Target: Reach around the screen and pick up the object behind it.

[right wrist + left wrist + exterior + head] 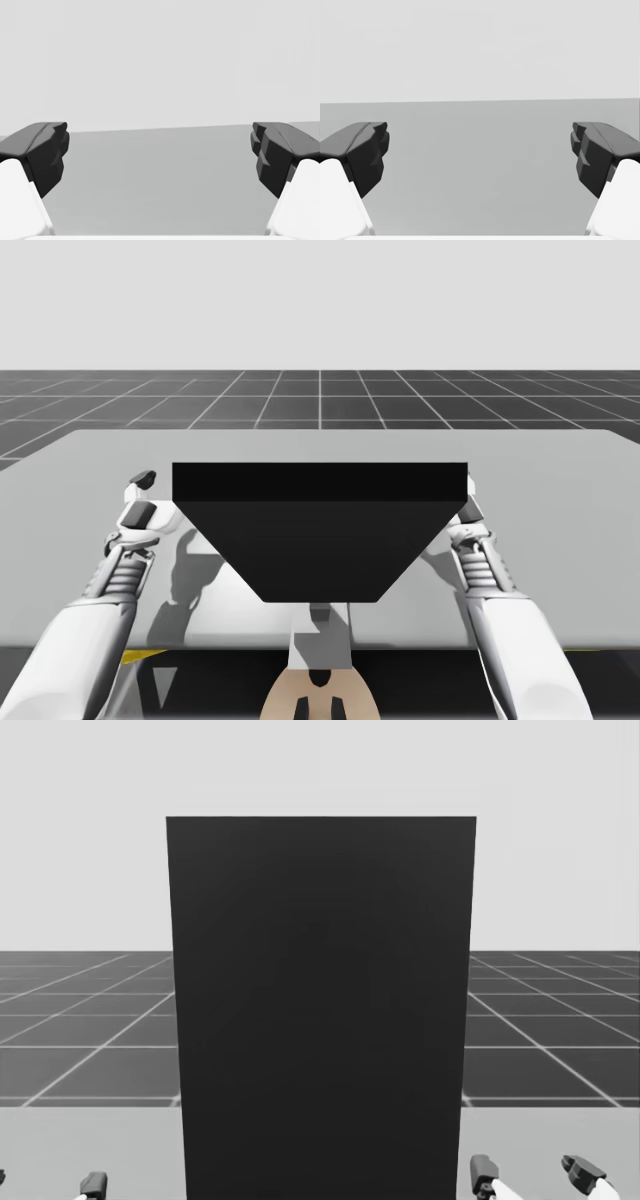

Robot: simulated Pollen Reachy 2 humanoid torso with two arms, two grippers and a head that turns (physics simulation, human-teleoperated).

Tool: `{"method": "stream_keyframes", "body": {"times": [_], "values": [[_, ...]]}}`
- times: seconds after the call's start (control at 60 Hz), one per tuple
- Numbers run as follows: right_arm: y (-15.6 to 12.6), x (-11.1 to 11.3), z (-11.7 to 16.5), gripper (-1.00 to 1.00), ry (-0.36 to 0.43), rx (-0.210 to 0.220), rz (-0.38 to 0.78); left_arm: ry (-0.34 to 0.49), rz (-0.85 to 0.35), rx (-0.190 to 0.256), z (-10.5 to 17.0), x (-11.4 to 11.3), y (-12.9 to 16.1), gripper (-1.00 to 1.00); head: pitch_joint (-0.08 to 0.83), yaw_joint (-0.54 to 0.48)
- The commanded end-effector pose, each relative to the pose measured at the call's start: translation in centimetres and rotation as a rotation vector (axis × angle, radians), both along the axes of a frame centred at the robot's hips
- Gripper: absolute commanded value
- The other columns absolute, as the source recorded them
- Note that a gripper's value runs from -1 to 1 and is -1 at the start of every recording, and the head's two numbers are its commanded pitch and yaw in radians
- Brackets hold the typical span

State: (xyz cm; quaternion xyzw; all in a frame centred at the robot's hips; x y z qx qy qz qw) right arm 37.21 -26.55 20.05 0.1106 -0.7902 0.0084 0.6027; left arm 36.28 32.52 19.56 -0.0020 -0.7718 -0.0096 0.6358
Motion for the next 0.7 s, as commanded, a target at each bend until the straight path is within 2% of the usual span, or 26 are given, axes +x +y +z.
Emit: {"method": "stream_keyframes", "body": {"times": [0.017, 0.05, 0.067, 0.083, 0.1, 0.133, 0.217, 0.25, 0.3, 0.333, 0.433, 0.617, 0.7], "values": [[0.4, -0.4, -0.5, -1.0, 0.036, -0.02, 0.011, 0.001, -0.003, 0.011, 0.0, -0.1, -0.1, -1.0, -0.003, 0.0], [0.4, -0.4, -0.6, -1.0, 0.044, -0.029, 0.009, 0.003, -0.004, 0.01, 0.0, -0.1, -0.1, -1.0, -0.003, 0.01], [0.4, -0.4, -0.6, -1.0, 0.052, -0.024, 0.014, 0.007, -0.007, 0.011, 0.0, -0.1, -0.1, -1.0, -0.003, 0.01], [0.5, -0.5, -0.5, -1.0, 0.055, -0.001, 0.034, 0.019, -0.013, 0.007, 0.0, 0.0, 0.0, -1.0, -0.002, 0.01], [0.5, -0.4, -0.5, -1.0, 0.052, -0.001, 0.039, 0.025, -0.016, 0.006, 0.0, 0.0, 0.1, -1.0, -0.001, 0.01], [0.4, -0.3, -0.5, -1.0, 0.062, -0.027, 0.05, 0.04, -0.023, 0.007, -0.1, -0.1, 0.1, -1.0, 0.001, 0.01], [0.3, -0.1, -1.0, -1.0, 0.104, -0.021, 0.08, 0.11, -0.074, 0.004, -0.2, -0.2, 0.2, -1.0, 0.006, 0.0], [0.2, -0.1, -1.2, -1.0, 0.135, -0.031, 0.138, 0.147, -0.111, 0.007, -0.3, -0.2, 0.2, -1.0, 0.009, 0.0], [0.3, -0.2, -1.3, -1.0, 0.152, 0.015, 0.211, 0.179, -0.16, 0.013, -0.5, -0.4, 0.2, -1.0, 0.011, 0.0], [0.4, -0.4, -1.3, -1.0, 0.148, 0.02, 0.277, 0.2, -0.232, 0.01, -0.5, -0.6, 0.1, -1.0, 0.013, 0.0], [0.9, -1.1, -1.0, -1.0, 0.09, -0.02, 0.391, 0.18, -0.384, 0.023, -0.1, -1.7, -0.3, -1.0, 0.018, 0.0], [1.9, -2.5, -0.4, -1.0, 0.006, -0.058, 0.558, 0.127, -0.618, 0.046, 0.5, -3.8, -1.0, -1.0, 0.027, -0.01], [2.1, -2.9, -0.3, -1.0, 0.015, -0.061, 0.602, 0.118, -0.698, 0.074, 0.5, -4.5, -1.4, -1.0, 0.03, -0.01]]}}
